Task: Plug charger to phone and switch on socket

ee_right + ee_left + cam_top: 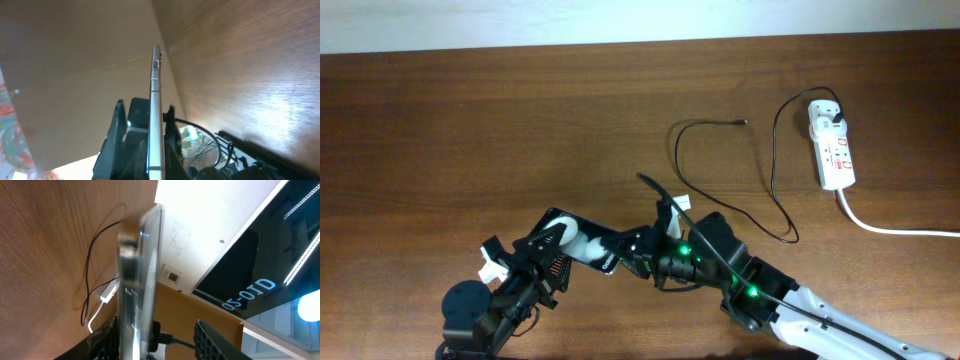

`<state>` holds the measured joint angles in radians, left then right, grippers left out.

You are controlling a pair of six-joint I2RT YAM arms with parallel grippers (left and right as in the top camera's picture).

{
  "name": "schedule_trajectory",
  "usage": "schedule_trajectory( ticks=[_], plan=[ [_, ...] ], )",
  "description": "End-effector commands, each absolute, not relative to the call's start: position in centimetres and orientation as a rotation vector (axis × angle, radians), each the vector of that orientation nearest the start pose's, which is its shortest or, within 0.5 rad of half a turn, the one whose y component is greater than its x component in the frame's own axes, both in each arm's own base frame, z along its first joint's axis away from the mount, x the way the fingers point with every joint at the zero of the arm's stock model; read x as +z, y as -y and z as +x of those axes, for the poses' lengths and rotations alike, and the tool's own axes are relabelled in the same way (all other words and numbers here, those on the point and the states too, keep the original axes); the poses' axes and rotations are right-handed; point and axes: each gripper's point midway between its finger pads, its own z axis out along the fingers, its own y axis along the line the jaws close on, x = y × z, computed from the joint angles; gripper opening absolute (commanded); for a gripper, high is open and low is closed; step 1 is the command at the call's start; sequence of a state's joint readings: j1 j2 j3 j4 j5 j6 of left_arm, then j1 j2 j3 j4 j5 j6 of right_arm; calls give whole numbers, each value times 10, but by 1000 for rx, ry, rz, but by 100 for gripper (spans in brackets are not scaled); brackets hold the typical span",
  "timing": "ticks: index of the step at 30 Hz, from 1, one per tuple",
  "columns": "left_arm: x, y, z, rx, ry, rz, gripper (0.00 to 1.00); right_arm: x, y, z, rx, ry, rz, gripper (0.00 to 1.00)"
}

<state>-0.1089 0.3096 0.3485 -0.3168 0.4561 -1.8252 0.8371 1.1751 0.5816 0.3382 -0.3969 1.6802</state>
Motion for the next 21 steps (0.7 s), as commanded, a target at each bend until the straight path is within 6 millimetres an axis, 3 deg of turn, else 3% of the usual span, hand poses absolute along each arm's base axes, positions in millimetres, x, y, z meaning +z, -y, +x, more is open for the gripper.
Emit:
schedule_trajectory(
  ticks=[1,3,11,18,21],
  plan=[
    [197,101,221,-1639,-1738,-1402,46,231,-333,198,1963,-2277,579,4],
    [197,103,220,-1652,-1750,-1395,38,231,-333,199,1962,-2273,581,4],
    [200,105,220,-1666,-1752,-1380,19,231,-333,199,1960,-2272,584,5],
    [198,105,219,-1643,-1770,-1350,5,229,-333,199,1956,-2277,585,19],
    [186,102,217,-1604,-1795,-1404,0,226,-332,198,1943,-2291,590,32]
  ],
)
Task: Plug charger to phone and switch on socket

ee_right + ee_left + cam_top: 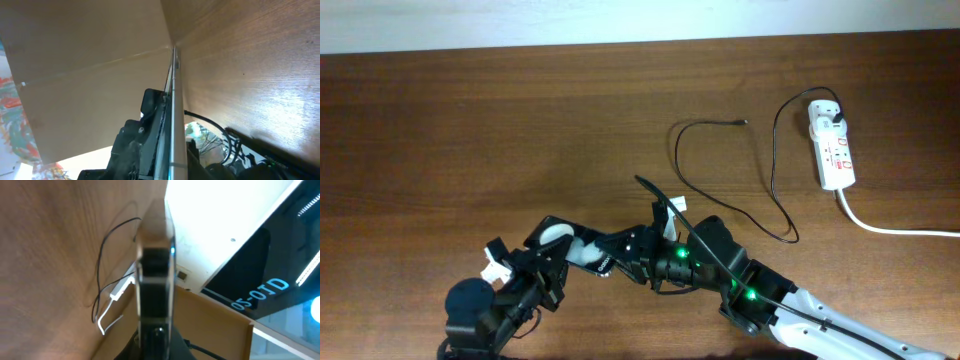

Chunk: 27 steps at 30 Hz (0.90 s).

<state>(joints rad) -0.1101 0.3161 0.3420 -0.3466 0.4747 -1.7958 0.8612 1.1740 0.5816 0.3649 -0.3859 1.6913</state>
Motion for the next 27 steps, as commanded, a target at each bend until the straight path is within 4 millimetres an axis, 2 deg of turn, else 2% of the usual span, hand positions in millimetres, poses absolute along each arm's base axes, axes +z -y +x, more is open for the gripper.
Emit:
schedule_trajectory(
  ticks=[1,3,6,7,8,11,13,15,18,22,24,25,27],
  plan=[
    [178,98,216,-1554,-1800,-1437,0,219,-331,198,1915,-2321,610,36],
    [173,85,222,-1408,-1803,-1349,0,201,-326,195,1839,-2399,667,44],
    [168,76,227,-1274,-1837,-1231,0,173,-315,194,1689,-2489,773,48],
    [164,76,228,-1245,-1867,-1212,0,161,-310,194,1623,-2521,815,49],
    [152,77,231,-1206,-1918,-1228,0,142,-298,194,1486,-2560,854,53],
    [141,90,240,-1201,-2035,-1116,0,124,-281,201,1272,-2566,689,65],
    [134,108,246,-1271,-2136,-1018,0,117,-273,203,1159,-2569,523,72],
    [117,125,246,-1337,-2258,-963,0,108,-263,205,1039,-2572,405,86],
    [94,152,247,-1502,-2407,-807,0,96,-249,204,927,-2602,426,99],
    [74,175,250,-1725,-2460,-625,0,86,-224,215,741,-2560,480,99],
    [62,179,247,-1780,-2486,-590,0,91,-220,223,669,-2523,342,100],
    [57,179,245,-1778,-2501,-585,0,95,-220,226,657,-2515,299,96],
    [52,179,244,-1770,-2510,-575,0,105,-209,236,612,-2517,338,96]
  ],
)
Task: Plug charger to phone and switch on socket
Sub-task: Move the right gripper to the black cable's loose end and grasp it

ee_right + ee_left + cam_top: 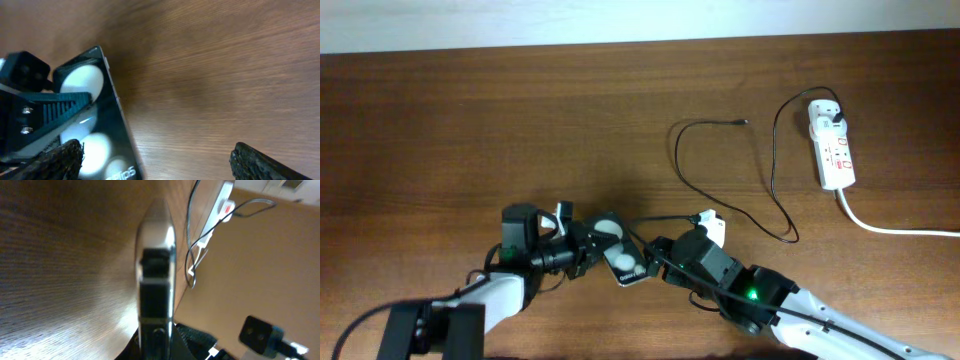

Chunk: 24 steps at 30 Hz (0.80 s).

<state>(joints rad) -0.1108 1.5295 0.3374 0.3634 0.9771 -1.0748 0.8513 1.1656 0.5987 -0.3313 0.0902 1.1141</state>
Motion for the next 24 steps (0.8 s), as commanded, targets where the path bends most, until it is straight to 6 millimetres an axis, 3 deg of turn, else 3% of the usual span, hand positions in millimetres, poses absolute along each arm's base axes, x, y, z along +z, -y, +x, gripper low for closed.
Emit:
schedule_trajectory(
  ticks=[1,5,9,15,21,24],
  plan=[
    [52,179,245,-1765,-2507,-575,0,113,-201,244,577,-2516,345,95],
    [62,179,256,-1757,-2442,-489,0,147,-142,287,430,-2464,499,93],
    [64,179,260,-1746,-2419,-466,0,135,-109,309,389,-2471,643,91],
    [68,179,263,-1744,-2398,-441,0,121,-99,339,340,-2498,693,86],
    [67,179,264,-1735,-2398,-447,0,128,-95,406,314,-2460,780,79],
    [66,178,265,-1723,-2397,-454,0,108,-83,434,320,-2423,998,78]
  ],
)
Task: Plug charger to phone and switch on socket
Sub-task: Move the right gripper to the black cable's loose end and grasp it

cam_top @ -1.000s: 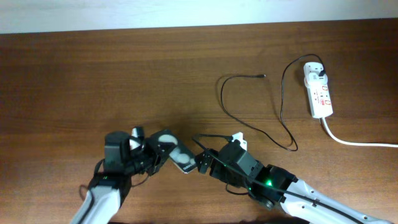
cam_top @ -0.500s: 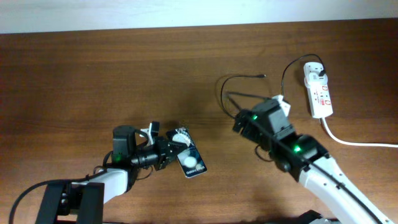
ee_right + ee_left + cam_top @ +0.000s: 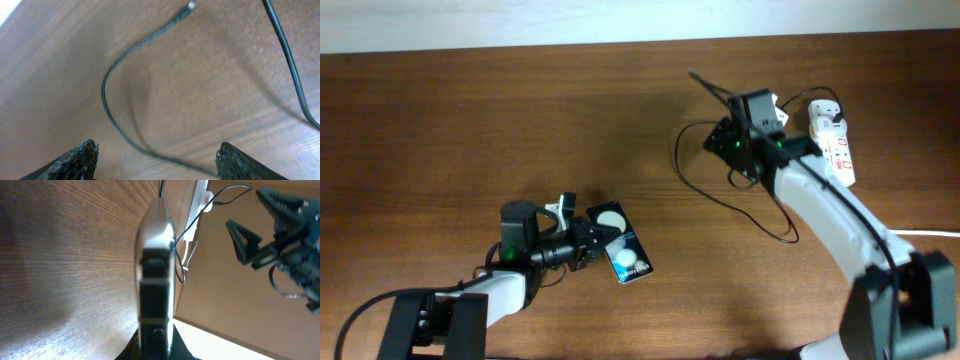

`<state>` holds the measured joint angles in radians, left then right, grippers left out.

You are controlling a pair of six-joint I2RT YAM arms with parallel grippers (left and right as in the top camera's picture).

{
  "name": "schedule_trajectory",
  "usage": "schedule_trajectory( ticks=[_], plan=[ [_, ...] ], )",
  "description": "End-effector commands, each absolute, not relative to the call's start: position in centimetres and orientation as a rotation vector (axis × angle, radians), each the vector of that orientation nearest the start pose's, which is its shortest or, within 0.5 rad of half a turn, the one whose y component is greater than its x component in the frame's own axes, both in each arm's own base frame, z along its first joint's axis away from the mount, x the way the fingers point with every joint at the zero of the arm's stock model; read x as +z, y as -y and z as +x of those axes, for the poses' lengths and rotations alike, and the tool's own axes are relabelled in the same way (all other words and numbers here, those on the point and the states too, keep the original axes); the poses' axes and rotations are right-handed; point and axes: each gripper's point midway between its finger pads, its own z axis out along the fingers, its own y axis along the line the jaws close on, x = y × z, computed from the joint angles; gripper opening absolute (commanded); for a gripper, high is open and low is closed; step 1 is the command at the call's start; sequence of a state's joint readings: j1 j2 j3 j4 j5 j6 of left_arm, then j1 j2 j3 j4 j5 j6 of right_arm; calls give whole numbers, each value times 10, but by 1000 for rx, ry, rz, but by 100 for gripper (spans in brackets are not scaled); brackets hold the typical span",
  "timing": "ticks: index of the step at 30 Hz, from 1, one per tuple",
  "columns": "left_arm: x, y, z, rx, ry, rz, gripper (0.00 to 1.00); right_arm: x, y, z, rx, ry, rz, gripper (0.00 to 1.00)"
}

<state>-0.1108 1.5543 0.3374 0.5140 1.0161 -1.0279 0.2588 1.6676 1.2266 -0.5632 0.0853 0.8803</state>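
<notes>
The black phone [image 3: 622, 256] is low over the table at the front left, screen up. My left gripper [image 3: 586, 243] is shut on its near end. The left wrist view shows the phone [image 3: 156, 275] edge-on between that gripper's [image 3: 156, 347] fingers. The thin black charger cable [image 3: 692, 185] loops across the table, its free plug tip [image 3: 744, 122] at the back. My right gripper [image 3: 728, 152] hangs open above the loop. The right wrist view shows the cable [image 3: 114, 75] and its tip [image 3: 190, 6] ahead of the open gripper [image 3: 162, 165]. The white socket strip [image 3: 832, 150] lies far right.
The charger body [image 3: 830, 118] sits plugged into the strip's far end. The strip's thick white lead [image 3: 890, 228] runs off to the right edge. The table's back edge [image 3: 620, 45] meets a white wall. The left wrist view shows my right gripper [image 3: 250, 240] in the distance.
My right gripper was open beside the phone at the front; now it is open over the cable loop at the back right. My left gripper still holds the phone in about the same place.
The phone first stood edge-up between my right gripper's fingers, the left gripper close beside it. Then the left gripper's fingers were around it too. Then the right gripper was open off the phone, which the left held screen up. Now the right is over the cable.
</notes>
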Motion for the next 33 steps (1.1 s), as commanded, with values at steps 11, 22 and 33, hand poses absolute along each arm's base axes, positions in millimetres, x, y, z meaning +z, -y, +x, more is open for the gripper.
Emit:
schedule_trajectory(
  ticks=[11,22,33],
  plan=[
    [63,176,269,-1689,-2395,-475,1,54,-85,502,431,-2295,1017,78],
    [60,173,273,-1655,-2392,-496,0,21,-91,527,480,-2240,1001,74],
    [58,171,275,-1627,-2389,-514,0,-9,-86,526,395,-2293,928,37]
  ],
)
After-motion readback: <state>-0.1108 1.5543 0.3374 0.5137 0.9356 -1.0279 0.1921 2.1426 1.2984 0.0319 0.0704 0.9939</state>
